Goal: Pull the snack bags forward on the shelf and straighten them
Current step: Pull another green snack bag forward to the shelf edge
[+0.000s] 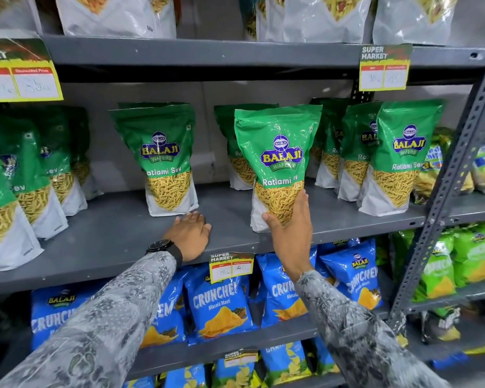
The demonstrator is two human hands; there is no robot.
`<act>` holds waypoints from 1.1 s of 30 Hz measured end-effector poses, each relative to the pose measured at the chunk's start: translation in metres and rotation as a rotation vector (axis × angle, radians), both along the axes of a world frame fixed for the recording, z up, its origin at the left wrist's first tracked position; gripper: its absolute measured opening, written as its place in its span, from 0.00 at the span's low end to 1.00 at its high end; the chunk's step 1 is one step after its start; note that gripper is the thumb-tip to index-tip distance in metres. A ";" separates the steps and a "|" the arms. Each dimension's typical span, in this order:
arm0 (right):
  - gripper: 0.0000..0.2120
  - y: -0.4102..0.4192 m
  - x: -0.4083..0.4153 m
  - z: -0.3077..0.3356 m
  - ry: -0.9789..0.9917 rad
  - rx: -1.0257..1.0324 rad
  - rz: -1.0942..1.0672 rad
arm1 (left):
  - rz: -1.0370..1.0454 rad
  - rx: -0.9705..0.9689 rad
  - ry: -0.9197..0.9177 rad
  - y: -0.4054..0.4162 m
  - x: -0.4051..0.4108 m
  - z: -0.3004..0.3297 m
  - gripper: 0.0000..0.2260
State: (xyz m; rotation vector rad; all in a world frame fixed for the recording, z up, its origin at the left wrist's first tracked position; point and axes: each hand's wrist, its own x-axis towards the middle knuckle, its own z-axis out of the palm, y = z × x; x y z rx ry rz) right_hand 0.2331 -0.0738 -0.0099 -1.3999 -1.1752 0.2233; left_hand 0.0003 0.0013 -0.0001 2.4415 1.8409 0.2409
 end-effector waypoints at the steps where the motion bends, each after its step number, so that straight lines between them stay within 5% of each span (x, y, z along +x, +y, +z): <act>1: 0.50 -0.002 0.000 0.000 -0.007 0.002 0.004 | 0.004 -0.005 -0.010 -0.002 0.000 0.001 0.28; 8: 0.47 -0.019 -0.029 0.014 -0.131 0.104 -0.037 | 0.011 0.270 -0.424 -0.036 -0.035 0.013 0.25; 11: 0.44 -0.020 -0.069 0.019 -0.234 0.192 0.004 | -0.001 0.337 -0.309 -0.042 -0.087 0.010 0.27; 16: 0.46 0.008 -0.162 0.022 -0.294 0.147 0.180 | 0.179 0.184 -0.104 -0.015 -0.171 0.011 0.25; 26: 0.71 0.114 -0.249 0.042 0.037 -0.185 0.081 | 0.193 0.050 -0.065 0.006 -0.211 0.004 0.17; 33: 0.72 0.136 -0.266 0.043 0.093 -0.168 0.027 | 0.200 0.072 -0.084 0.008 -0.211 0.002 0.20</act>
